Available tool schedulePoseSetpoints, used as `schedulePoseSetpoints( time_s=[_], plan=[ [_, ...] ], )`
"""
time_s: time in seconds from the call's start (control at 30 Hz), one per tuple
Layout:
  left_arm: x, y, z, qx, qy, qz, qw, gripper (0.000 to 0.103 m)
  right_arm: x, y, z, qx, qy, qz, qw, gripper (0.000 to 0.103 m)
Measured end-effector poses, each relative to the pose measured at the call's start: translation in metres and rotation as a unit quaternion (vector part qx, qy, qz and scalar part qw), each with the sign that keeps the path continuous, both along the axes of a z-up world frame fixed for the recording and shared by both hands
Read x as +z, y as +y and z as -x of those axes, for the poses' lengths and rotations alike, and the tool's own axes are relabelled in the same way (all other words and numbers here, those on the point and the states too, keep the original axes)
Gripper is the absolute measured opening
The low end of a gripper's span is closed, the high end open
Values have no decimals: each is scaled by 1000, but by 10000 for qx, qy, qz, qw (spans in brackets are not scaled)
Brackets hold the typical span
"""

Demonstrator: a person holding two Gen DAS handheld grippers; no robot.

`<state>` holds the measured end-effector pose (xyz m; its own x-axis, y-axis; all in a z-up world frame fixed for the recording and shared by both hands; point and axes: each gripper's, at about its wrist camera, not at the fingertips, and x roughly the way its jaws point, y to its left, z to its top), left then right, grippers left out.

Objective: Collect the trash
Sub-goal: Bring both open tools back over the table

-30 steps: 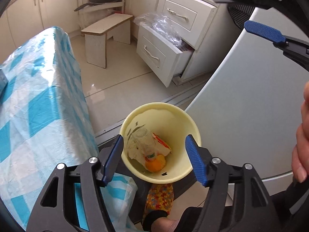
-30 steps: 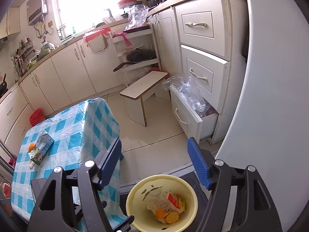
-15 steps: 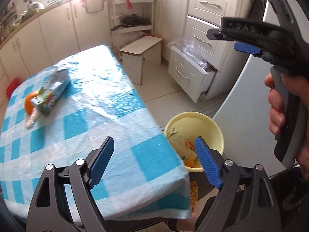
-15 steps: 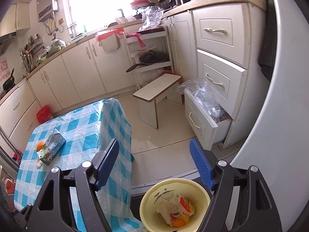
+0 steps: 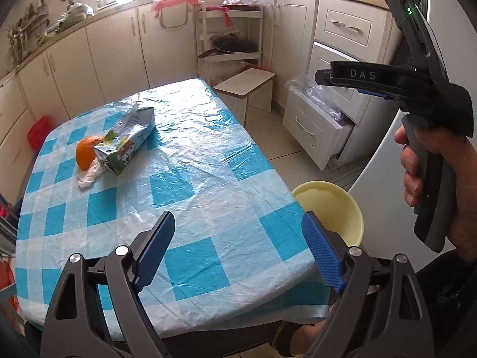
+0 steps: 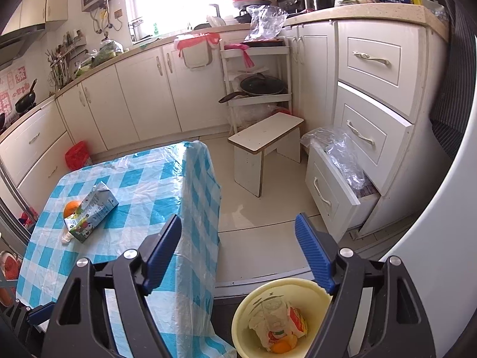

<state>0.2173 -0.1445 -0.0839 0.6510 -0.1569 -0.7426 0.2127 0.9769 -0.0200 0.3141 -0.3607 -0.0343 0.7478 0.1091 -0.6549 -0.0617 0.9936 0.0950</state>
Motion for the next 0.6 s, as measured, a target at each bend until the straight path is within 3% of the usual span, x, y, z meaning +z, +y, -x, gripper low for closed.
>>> schedulePoseSetpoints(
  time_s=[0.3, 0.43, 0.6],
  plan=[
    [-2, 29, 1, 293, -73, -24, 9995, 84, -3, 17, -6, 166, 52, -47, 9998, 76],
    [-7, 72, -7, 820, -57, 75, 9966, 84, -4, 31, -10, 313, 96, -59, 9994, 76],
    [-10, 144, -25, 1748, -103, 214, 9843, 84, -7, 54, -15, 557, 140, -25, 9983, 76]
  ],
)
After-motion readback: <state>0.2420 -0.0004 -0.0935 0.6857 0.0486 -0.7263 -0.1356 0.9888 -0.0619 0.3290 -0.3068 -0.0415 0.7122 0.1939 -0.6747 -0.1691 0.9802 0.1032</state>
